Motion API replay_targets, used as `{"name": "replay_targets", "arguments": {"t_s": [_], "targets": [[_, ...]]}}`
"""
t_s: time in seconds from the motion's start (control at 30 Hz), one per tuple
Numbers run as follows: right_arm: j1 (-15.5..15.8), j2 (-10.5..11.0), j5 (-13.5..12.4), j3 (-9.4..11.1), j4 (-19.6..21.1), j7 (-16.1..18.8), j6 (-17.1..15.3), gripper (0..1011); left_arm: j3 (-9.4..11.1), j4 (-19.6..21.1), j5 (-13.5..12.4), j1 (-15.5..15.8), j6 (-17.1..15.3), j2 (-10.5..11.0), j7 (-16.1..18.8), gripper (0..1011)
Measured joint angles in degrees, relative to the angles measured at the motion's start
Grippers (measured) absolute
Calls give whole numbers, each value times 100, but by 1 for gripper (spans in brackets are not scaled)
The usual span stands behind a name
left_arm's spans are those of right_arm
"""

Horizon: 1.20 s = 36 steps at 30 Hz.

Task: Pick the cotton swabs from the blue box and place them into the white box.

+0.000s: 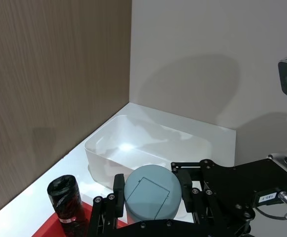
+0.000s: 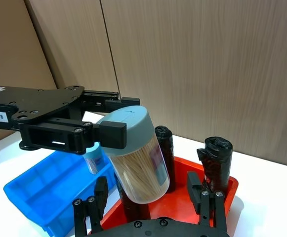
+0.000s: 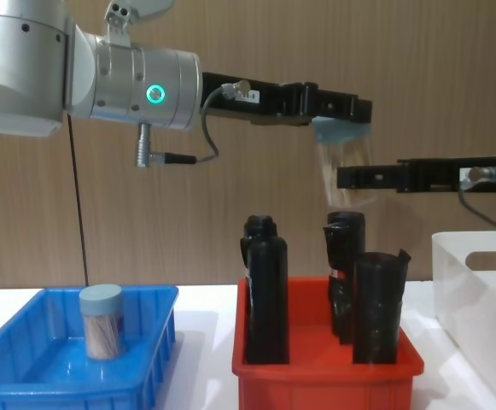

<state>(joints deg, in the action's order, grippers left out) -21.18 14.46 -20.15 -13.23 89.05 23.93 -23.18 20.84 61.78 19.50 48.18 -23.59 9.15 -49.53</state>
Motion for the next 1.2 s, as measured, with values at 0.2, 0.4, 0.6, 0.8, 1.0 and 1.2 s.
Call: {"name": "replay_targets", "arguments": {"t_s": [0.2, 0.4, 0.6, 0.8, 1.0, 1.2], "targets": [[-135, -55, 72, -41, -157, 75, 10, 1002, 0, 0, 0, 0, 0, 0, 0, 670], [-257, -109, 146, -83, -300, 137, 37, 1002, 0, 0, 0, 0, 0, 0, 1, 670], [-371, -162, 201, -125, -437, 187, 58, 1001, 0, 0, 0, 0, 0, 0, 1, 670], [-463, -204, 247, -161, -557, 231, 76, 987, 0, 0, 0, 0, 0, 0, 1, 670], [-552, -237, 294, -195, -670, 295, 85, 846, 0, 0, 0, 0, 0, 1, 1, 670], [-617, -261, 327, -222, -758, 356, 102, 688, 0, 0, -1, 0, 0, 0, 5, 670]]}}
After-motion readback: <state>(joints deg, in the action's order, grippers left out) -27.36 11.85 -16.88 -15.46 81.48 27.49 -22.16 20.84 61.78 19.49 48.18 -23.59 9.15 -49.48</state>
